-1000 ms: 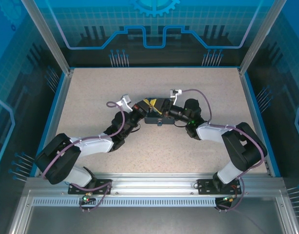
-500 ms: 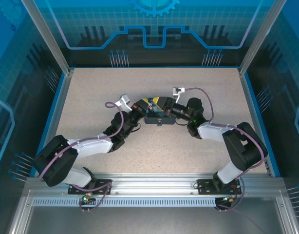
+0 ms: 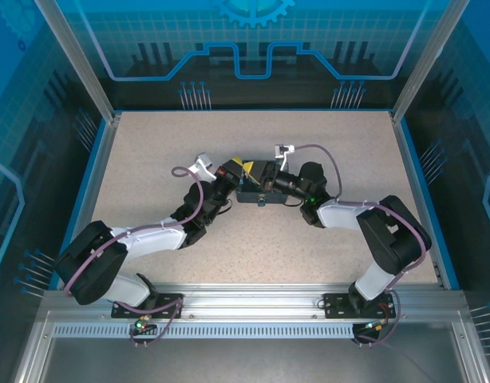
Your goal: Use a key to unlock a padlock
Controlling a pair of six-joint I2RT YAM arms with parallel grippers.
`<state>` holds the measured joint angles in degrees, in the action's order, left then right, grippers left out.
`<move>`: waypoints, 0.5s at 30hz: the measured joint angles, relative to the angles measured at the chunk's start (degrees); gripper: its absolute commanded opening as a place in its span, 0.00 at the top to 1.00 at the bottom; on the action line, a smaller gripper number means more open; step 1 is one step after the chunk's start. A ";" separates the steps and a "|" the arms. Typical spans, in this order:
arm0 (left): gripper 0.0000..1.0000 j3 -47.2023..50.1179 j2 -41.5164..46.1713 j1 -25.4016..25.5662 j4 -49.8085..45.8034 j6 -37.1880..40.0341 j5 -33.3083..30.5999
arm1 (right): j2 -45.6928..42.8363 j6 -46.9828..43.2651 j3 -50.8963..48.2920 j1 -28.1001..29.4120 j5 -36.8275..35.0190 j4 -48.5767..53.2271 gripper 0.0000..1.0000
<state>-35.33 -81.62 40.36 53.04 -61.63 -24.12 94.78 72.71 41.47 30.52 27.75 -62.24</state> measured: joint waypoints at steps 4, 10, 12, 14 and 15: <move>1.00 0.00 -0.07 0.00 0.00 0.00 -0.37 | 0.48 0.55 0.15 0.20 -0.31 -0.04 0.68; 1.00 0.00 -0.17 0.04 0.00 0.00 -0.66 | 0.83 0.81 0.70 0.22 -0.31 -0.50 0.70; 1.00 0.00 -0.31 0.07 0.00 0.00 -0.74 | 0.96 0.83 0.76 0.24 -0.31 -0.50 0.72; 1.00 -0.02 -0.57 0.07 0.02 0.00 -0.79 | 1.14 0.85 0.87 0.33 -0.28 -0.59 0.75; 1.00 0.00 -0.72 0.07 0.02 0.00 -0.81 | 1.22 0.85 0.98 0.37 -0.31 -0.63 0.78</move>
<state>-35.33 -82.35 40.42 53.06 -61.63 -24.93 96.01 73.56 42.46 30.89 27.44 -62.87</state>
